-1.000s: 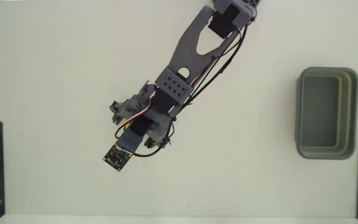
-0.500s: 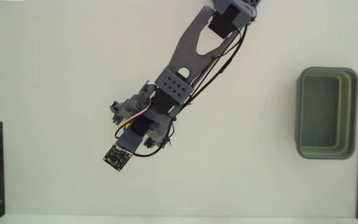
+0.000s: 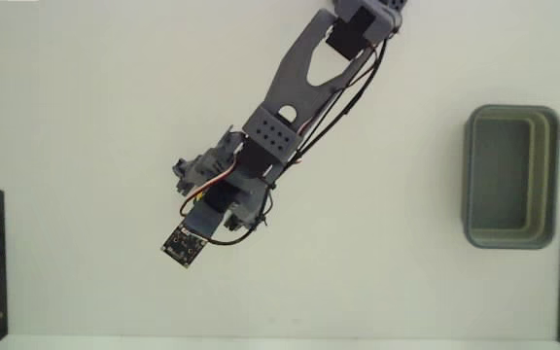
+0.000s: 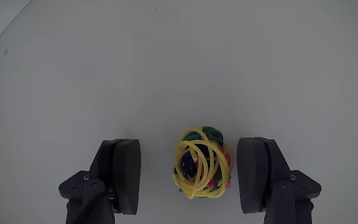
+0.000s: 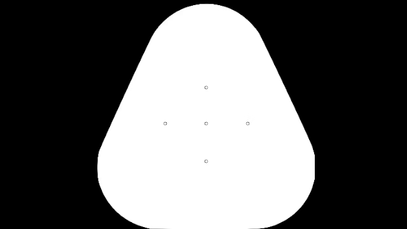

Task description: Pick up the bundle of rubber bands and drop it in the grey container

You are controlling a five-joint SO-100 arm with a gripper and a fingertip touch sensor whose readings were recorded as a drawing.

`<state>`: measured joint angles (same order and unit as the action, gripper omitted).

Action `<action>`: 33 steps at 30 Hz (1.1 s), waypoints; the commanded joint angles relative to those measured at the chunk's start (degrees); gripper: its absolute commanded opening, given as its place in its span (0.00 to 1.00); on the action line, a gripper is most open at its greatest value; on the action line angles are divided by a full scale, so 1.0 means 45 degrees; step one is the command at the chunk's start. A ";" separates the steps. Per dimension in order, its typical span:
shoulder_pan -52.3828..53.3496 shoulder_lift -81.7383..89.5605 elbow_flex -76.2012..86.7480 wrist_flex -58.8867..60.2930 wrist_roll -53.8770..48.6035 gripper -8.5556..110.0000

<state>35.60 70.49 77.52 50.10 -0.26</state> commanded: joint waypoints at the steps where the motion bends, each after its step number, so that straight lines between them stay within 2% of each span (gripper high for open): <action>1: 0.0299 0.0487 -0.0091 -0.0028 0.0059 0.86; 33: 0.0299 0.0487 -0.0091 -0.0028 0.0059 0.79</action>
<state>35.60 70.49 77.52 50.10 -0.26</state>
